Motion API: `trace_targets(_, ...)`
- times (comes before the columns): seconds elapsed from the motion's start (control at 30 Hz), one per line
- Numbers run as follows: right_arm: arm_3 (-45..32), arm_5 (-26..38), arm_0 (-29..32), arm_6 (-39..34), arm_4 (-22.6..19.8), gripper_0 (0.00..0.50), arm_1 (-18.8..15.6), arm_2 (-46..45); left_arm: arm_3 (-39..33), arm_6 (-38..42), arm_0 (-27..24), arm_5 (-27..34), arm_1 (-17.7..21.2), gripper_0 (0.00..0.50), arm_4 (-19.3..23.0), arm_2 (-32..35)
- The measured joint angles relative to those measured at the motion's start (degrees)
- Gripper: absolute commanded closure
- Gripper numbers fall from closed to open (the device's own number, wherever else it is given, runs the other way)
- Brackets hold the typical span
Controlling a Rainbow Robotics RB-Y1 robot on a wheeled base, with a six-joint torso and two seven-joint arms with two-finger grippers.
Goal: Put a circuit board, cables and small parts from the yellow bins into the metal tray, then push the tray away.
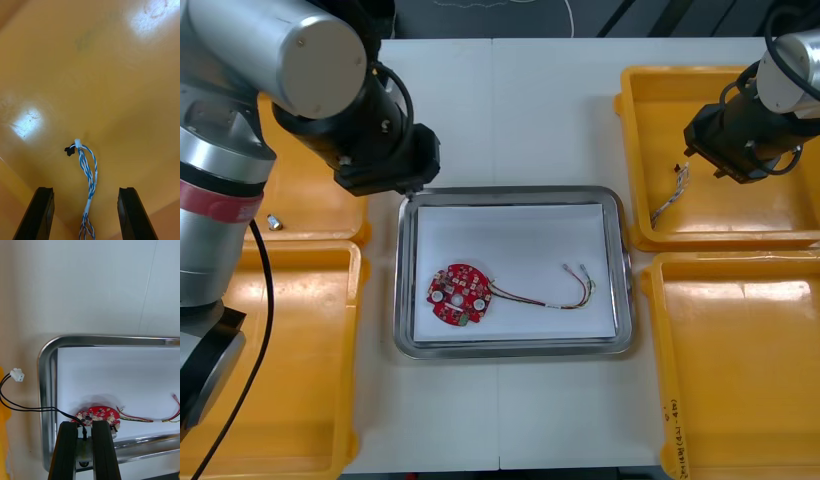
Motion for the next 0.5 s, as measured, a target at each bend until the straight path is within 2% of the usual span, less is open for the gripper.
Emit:
trace_targets(0.23,1.37,-2.73,0.32,-1.73,0.01,0.007,0.65,2.8,0.08,2.38,-0.01,0.0,-1.99,0.5,-2.74,-6.94)
trace_targets(0.5,4.37,-3.6,0.37,-1.73,0.71,0.008,1.71,3.18,3.88,2.38,-0.03,0.0,-6.39,0.5,-8.64,-8.08)
